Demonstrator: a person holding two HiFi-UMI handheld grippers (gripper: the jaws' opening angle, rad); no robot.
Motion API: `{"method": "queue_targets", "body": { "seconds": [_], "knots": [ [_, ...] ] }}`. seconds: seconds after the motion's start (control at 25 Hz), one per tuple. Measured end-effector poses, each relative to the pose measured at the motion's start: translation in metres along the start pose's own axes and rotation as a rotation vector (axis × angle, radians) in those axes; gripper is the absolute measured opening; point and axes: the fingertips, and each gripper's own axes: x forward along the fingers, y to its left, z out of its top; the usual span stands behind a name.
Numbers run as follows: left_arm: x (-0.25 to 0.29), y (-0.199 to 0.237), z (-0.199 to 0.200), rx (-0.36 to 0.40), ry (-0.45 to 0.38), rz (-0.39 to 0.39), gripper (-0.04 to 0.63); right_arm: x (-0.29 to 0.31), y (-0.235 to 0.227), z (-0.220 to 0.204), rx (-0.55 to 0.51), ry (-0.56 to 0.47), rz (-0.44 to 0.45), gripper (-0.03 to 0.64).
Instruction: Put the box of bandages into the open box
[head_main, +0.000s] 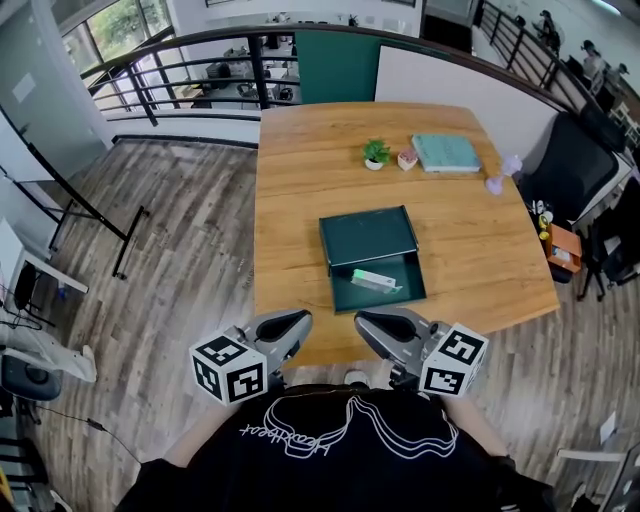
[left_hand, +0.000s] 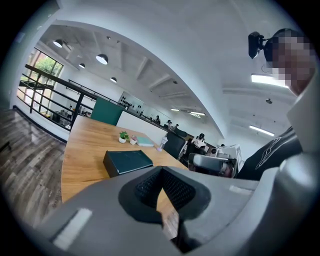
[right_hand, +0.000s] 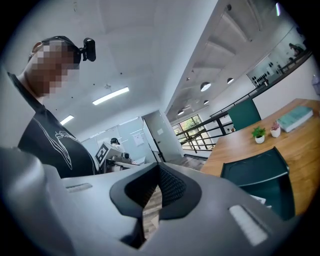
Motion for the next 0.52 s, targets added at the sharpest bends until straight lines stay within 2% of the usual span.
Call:
{"method": "queue_targets", "body": {
  "seconds": [0.52],
  "knots": [
    [0.026,-0.02,-0.013,0.009,0.072,-0.05,0.0,-0.029,-0.012,-0.008,0.053,-0.017,-0.062,0.014]
  ]
}}
